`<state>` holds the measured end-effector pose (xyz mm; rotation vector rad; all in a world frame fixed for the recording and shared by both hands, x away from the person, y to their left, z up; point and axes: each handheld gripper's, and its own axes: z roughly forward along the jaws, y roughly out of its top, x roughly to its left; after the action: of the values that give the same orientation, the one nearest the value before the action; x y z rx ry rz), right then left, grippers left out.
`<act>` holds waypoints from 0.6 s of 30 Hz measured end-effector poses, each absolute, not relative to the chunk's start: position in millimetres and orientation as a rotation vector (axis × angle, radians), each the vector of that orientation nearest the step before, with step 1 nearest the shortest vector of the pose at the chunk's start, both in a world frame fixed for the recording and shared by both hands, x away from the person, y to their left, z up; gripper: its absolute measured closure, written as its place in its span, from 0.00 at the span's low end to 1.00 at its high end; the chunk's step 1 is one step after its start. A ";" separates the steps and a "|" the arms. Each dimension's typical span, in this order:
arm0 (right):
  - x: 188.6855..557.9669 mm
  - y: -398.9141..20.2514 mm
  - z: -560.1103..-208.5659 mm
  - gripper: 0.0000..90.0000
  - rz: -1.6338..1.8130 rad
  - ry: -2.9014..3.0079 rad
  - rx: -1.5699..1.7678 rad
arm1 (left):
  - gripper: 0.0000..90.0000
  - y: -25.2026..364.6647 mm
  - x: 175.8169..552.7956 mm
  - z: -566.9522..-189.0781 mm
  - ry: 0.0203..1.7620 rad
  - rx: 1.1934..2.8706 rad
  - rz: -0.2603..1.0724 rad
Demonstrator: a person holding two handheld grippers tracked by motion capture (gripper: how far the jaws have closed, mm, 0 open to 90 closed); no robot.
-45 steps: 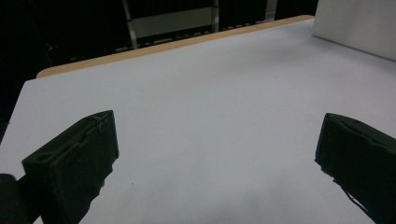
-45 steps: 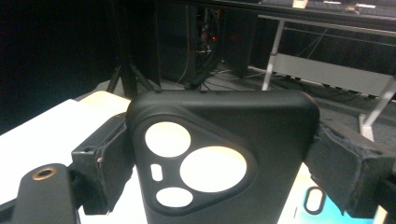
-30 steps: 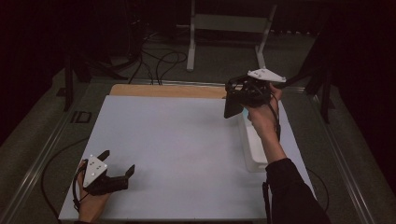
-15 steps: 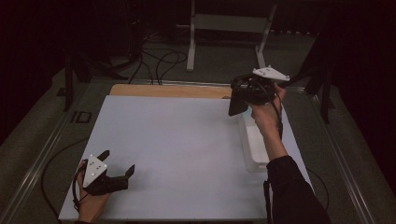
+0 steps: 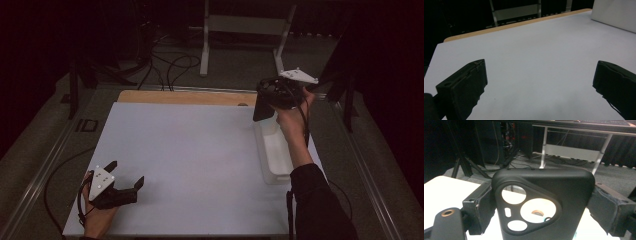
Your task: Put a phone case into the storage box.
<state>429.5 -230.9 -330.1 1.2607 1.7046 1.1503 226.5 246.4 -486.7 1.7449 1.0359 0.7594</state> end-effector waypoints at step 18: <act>441.6 -244.6 -335.7 0.16 1.074 1.676 1.308 | 0.00 245.6 226.4 -486.8 1.034 1.745 0.760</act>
<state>441.6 -244.6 -335.7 1.3078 1.6764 1.0745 226.4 245.6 -486.8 1.7449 1.0341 0.7600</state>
